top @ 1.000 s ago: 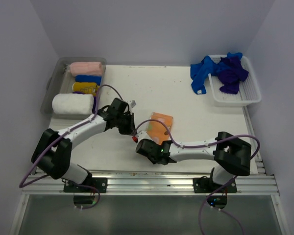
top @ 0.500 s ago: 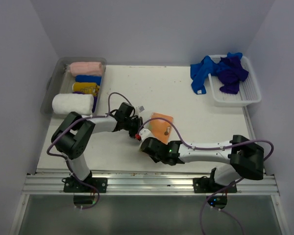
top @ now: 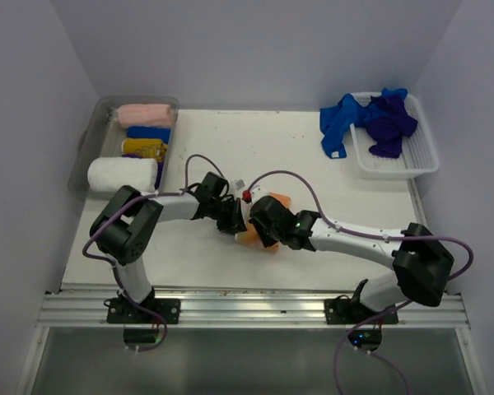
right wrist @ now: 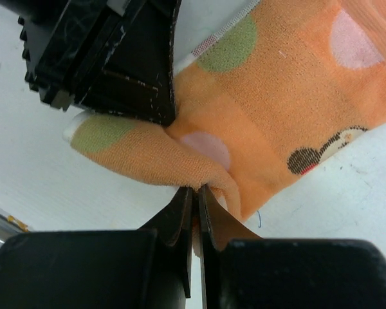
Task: Roll the towels
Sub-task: Roll the towel
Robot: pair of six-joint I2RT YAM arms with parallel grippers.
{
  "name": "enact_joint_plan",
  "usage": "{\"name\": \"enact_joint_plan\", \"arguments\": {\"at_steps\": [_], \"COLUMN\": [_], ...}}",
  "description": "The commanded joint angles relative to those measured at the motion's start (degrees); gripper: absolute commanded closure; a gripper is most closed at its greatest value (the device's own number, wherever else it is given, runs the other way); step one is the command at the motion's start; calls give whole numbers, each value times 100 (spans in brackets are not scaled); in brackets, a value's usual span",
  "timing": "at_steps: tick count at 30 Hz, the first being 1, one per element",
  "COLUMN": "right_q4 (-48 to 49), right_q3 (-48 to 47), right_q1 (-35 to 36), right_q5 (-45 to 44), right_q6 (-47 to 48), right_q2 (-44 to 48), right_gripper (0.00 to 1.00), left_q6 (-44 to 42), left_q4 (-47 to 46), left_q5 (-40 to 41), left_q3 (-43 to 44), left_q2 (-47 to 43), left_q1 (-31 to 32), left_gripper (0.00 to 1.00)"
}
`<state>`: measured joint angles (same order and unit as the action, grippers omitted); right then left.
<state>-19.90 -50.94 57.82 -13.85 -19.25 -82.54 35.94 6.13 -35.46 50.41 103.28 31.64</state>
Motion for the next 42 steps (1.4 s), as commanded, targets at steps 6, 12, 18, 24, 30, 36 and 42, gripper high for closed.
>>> {"name": "enact_joint_plan", "arguments": {"at_steps": [6, 12, 18, 24, 30, 36, 42], "right_q4": [188, 478, 671, 760, 830, 821, 777], "right_q3": [-373, -241, -145, -66, -13, 22, 75], "right_q1": [-526, -807, -957, -1045, -1089, -1098, -1106], "right_q5": [637, 840, 1007, 1112, 1209, 1218, 1122], "right_q6": [-44, -141, -158, -202, -229, -238, -238], "right_q2": [-639, -956, -1220, -1282, -1282, -1264, -1229], "right_gripper": [100, 100, 100, 100, 100, 100, 100], "left_q6": [-474, -588, -615, -290, -8, -88, 18], "left_q4": [687, 1293, 1866, 795, -454, -973, -1088], "left_q5": [478, 1110, 2385, 1966, 928, 514, 786], "left_q3": [364, 610, 619, -399, -998, -1068, -981], "left_q2": [-308, -678, -1424, -2461, -2533, -1979, -1654], "left_q1": [18, 18, 18, 18, 88, 167, 167], "left_gripper": [100, 100, 100, 100, 100, 100, 100]}}
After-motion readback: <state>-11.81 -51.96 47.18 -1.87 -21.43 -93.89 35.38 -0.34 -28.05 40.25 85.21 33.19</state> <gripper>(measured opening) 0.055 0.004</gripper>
